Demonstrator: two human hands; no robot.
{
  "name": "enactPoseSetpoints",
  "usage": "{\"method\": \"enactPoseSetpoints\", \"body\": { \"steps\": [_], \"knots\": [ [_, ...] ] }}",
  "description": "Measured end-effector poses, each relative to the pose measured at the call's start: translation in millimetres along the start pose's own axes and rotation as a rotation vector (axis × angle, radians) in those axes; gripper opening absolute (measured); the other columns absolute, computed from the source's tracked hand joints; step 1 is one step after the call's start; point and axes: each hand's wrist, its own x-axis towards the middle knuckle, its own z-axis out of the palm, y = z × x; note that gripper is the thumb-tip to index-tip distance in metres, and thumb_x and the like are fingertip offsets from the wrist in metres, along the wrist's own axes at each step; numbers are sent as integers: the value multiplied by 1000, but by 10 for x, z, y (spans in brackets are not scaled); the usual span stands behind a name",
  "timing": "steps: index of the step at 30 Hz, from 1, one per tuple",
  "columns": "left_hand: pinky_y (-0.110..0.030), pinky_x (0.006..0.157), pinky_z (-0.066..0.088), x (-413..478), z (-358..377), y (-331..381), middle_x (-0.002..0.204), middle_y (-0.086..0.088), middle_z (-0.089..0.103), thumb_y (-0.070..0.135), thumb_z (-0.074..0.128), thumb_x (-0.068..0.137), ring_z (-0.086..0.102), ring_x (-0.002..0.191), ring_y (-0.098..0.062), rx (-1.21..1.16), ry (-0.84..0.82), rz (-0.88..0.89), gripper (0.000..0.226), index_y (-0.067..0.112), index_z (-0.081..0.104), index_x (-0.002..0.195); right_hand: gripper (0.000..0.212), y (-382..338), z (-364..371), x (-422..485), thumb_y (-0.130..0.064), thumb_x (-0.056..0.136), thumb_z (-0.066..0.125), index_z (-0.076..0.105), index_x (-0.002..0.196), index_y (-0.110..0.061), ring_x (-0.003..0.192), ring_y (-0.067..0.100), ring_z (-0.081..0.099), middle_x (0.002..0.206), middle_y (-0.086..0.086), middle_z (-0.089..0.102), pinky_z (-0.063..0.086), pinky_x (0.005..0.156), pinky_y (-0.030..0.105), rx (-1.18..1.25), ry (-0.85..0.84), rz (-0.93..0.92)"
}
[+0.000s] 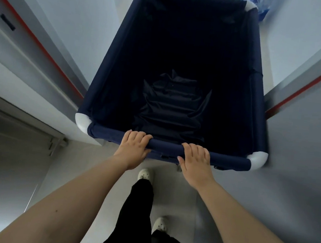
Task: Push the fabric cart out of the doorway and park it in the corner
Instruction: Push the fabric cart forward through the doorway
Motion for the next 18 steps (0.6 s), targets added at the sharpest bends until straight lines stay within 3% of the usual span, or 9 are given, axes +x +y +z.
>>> {"method": "enactPoseSetpoints", "body": {
  "steps": [6, 18],
  "knots": [
    [-44, 111, 17, 813, -162, -176, 126, -4, 49, 41, 41, 92, 41, 117, -26, -17, 14, 7, 45, 20, 38, 131, 45, 198, -148, 808, -37, 87, 55, 48, 122, -10, 102, 28, 54, 112, 8, 58, 38, 98, 45, -3, 4, 50],
    [-41, 111, 15, 2658, -580, -448, 131, -3, 42, 40, 34, 96, 36, 119, -24, -46, -21, 31, 45, 20, 29, 135, 42, 884, -372, 2606, -40, 94, 40, 42, 126, -14, 109, 26, 45, 119, 5, 52, 23, 102, 38, 3, -43, 114]
  ]
}}
